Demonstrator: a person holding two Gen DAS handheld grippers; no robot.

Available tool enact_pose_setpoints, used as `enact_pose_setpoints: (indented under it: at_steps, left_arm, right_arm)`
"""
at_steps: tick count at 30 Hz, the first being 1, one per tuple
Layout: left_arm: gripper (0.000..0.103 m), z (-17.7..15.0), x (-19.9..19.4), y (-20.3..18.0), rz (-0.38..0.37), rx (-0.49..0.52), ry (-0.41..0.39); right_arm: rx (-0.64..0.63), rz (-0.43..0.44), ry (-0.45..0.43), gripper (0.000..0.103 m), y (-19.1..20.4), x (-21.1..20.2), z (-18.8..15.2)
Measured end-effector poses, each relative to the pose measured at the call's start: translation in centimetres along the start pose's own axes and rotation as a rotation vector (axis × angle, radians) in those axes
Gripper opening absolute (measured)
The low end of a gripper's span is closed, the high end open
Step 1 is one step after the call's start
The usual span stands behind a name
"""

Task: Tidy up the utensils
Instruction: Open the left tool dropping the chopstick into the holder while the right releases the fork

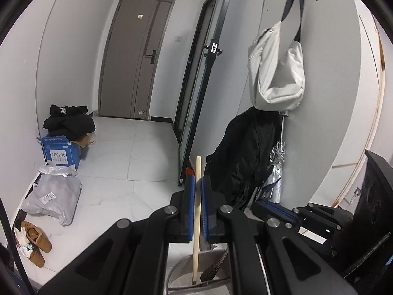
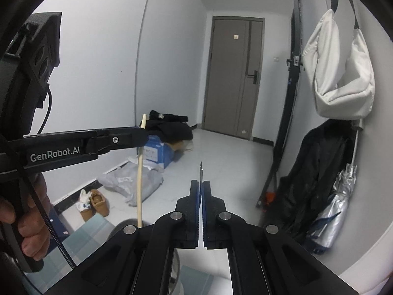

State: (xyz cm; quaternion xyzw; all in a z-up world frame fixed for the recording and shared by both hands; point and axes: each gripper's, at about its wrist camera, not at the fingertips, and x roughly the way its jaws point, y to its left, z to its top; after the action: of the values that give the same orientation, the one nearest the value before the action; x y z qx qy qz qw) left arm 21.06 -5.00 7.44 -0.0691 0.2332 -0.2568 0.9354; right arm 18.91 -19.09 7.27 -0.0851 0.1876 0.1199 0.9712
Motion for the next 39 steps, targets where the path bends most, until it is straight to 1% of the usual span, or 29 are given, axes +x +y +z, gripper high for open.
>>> enact_pose_setpoints:
  at_steps: [3, 4, 6, 7, 8, 9, 11, 12, 13, 14, 15, 16, 17, 18, 19, 20, 22, 24, 25, 27, 29, 31, 32, 36, 39]
  left_arm:
    - [0.002, -0.4, 0.5, -0.1, -0.002, 0.005, 0.041]
    - [0.002, -0.6, 0.5, 0.0, -0.012, 0.001, 0.056]
    - [0.002, -0.8, 0.6, 0.2, -0.007, -0.014, 0.088]
    - [0.003, -0.8, 0.6, 0.4, -0.012, -0.030, 0.108]
    - [0.006, -0.8, 0.6, 0.6, -0.012, -0.045, 0.125]
    - [0.009, -0.9, 0.5, 0.8, 0.001, -0.057, 0.132]
    - [0.027, -0.9, -0.1, 1.2, 0.041, -0.084, 0.139]
    - [0.031, -0.9, -0.6, 1.5, 0.052, -0.108, 0.138]
    - [0.041, -1.0, -1.0, 1.7, 0.051, -0.123, 0.138]
    - [0.052, -1.1, -1.4, 1.7, 0.061, -0.131, 0.139]
    - [0.057, -1.1, -2.4, 1.6, 0.095, -0.130, 0.129]
    - [0.063, -1.3, -3.1, 1.5, 0.116, -0.128, 0.116]
    - [0.066, -1.3, -3.8, 1.2, 0.140, -0.123, 0.105]
    - [0.067, -1.4, -4.6, 0.9, 0.164, -0.122, 0.097]
    - [0.071, -1.4, -5.2, 0.7, 0.177, -0.126, 0.090]
    - [0.077, -1.5, -6.1, 0.5, 0.189, -0.133, 0.079]
    - [0.084, -1.7, -7.6, 0.0, 0.228, -0.148, 0.057]
    - [0.086, -2.2, -9.1, -0.5, 0.259, -0.162, 0.032]
    - [0.089, -2.3, -9.4, -0.6, 0.272, -0.164, 0.029]
    - [0.093, -2.9, -10.4, -1.4, 0.307, -0.161, 0.031]
    - [0.095, -3.7, -11.3, -2.0, 0.329, -0.154, 0.028]
    - [0.099, -4.5, -12.0, -2.3, 0.353, -0.148, 0.020]
    - [0.100, -5.0, -12.4, -2.6, 0.366, -0.146, 0.019]
    - [0.102, -6.9, -13.6, -2.8, 0.379, -0.162, 0.030]
    - [0.102, -8.4, -14.0, -2.6, 0.385, -0.175, 0.049]
  right_arm:
    - [-0.012, 0.035, 0.009, 0.001, 0.2, 0.1, -0.7]
    - [-0.004, 0.053, 0.026, 0.001, 0.2, 0.3, -1.0]
    - [0.020, 0.078, 0.045, 0.001, 0.2, 0.7, -1.4]
    - [0.031, 0.086, 0.059, 0.001, 0.2, 0.9, -1.6]
    - [0.037, 0.090, 0.077, 0.002, 0.2, 1.1, -1.8]
    - [0.045, 0.095, 0.087, 0.002, 0.2, 1.1, -1.9]
    - [0.076, 0.122, 0.101, 0.004, -0.1, 0.9, -2.3]
    - [0.086, 0.120, 0.102, 0.010, -0.2, 0.7, -2.4]
    - [0.100, 0.117, 0.105, 0.018, -0.4, 0.5, -2.6]
    - [0.126, 0.123, 0.103, 0.021, -0.7, -0.2, -2.7]
    - [0.145, 0.123, 0.096, 0.028, -1.0, -0.9, -2.9]
    - [0.160, 0.117, 0.087, 0.035, -1.2, -1.7, -3.0]
    - [0.174, 0.108, 0.080, 0.038, -1.5, -2.5, -3.1]
    - [0.185, 0.100, 0.075, 0.042, -1.7, -3.3, -3.2]
    - [0.190, 0.097, 0.072, 0.043, -1.6, -3.8, -3.3]
    - [0.194, 0.088, 0.071, 0.044, -1.6, -4.8, -3.5]
    - [0.199, 0.076, 0.067, 0.050, -1.5, -6.3, -3.7]
    - [0.213, 0.074, 0.053, 0.056, -1.2, -8.0, -3.8]
    - [0.220, 0.072, 0.048, 0.061, -1.0, -8.8, -3.9]
    - [0.234, 0.062, 0.035, 0.067, -0.5, -10.4, -4.1]
    - [0.242, 0.068, 0.019, 0.069, 0.1, -11.9, -4.4]
    - [0.242, 0.069, 0.006, 0.077, 1.0, -13.3, -4.8]
    - [0.244, 0.072, -0.001, 0.078, 1.4, -13.9, -5.0]
    - [0.252, 0.076, -0.006, 0.085, 2.8, -15.8, -6.3]
    - [0.261, 0.076, 0.007, 0.087, 3.6, -16.5, -7.5]
